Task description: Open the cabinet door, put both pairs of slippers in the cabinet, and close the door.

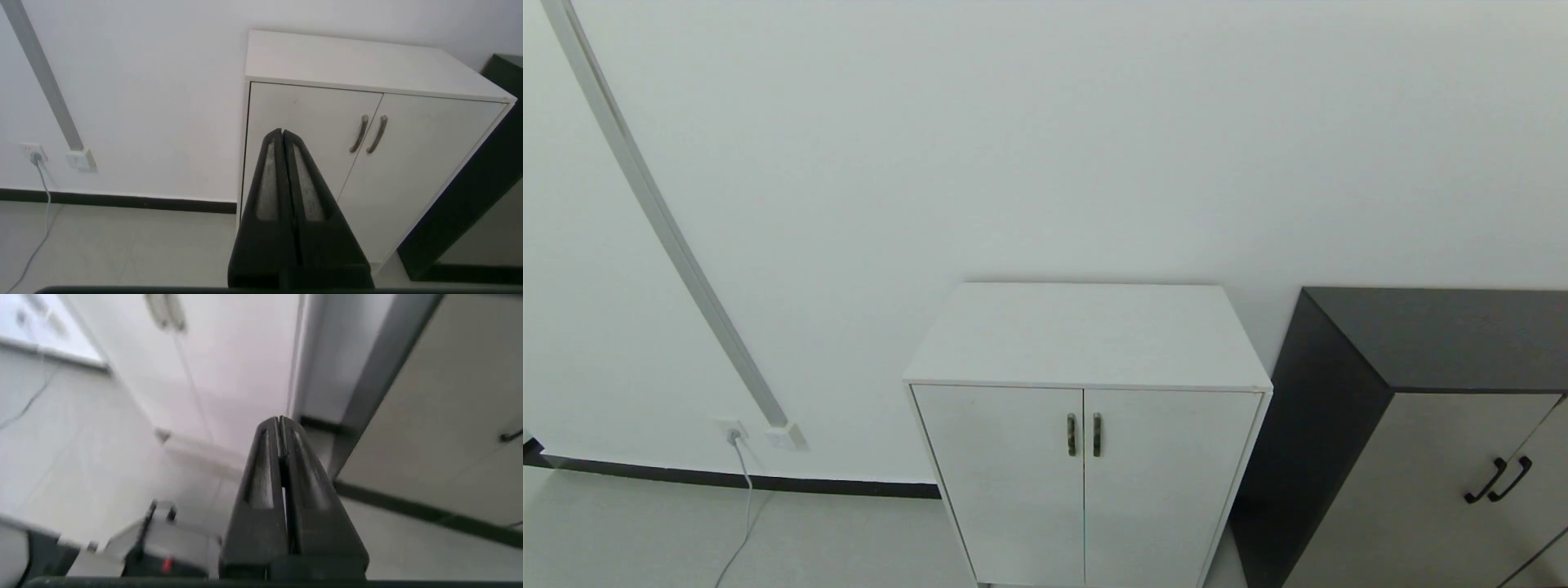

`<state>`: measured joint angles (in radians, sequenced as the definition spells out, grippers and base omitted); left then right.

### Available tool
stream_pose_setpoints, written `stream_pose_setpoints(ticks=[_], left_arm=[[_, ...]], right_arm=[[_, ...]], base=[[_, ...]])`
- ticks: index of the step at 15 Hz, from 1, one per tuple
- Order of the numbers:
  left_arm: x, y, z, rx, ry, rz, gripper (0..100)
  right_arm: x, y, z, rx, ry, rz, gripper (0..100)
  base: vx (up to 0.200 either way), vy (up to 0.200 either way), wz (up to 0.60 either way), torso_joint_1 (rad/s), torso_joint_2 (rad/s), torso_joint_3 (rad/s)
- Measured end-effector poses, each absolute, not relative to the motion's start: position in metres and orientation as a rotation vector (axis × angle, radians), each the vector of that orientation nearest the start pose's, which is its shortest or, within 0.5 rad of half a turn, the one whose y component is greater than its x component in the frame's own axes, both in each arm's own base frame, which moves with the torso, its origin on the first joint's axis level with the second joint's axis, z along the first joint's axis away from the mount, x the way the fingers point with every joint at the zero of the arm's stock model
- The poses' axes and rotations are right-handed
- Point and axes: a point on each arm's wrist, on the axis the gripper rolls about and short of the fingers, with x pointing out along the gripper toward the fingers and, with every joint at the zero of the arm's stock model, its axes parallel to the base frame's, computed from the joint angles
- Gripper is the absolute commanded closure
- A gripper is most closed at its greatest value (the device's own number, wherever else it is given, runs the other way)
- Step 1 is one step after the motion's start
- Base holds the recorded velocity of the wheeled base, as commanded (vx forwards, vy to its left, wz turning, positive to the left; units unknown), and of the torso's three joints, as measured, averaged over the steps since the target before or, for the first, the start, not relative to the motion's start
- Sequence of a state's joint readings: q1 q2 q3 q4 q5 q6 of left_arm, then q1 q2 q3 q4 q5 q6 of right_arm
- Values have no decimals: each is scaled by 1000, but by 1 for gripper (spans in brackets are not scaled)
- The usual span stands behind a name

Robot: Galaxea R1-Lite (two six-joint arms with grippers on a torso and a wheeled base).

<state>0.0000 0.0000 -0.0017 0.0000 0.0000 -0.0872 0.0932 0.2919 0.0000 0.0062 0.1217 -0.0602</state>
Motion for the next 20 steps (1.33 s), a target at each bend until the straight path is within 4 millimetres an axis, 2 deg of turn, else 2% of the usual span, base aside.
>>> stream_pose_setpoints(ticks=[7,9,20], left_arm=[[-23,0,76,-87,-2,0,100],[-23,0,76,-87,-2,0,100],[-23,0,76,-84,-2,0,100]], right_arm=[[-20,1,76,-17,34,59,100],[-22,0,76,50,6,-6,100],[-23,0,76,40,-11,-11,100]], base=[[0,0,0,0,0,0],[0,0,0,0,0,0],[0,0,0,0,0,0]])
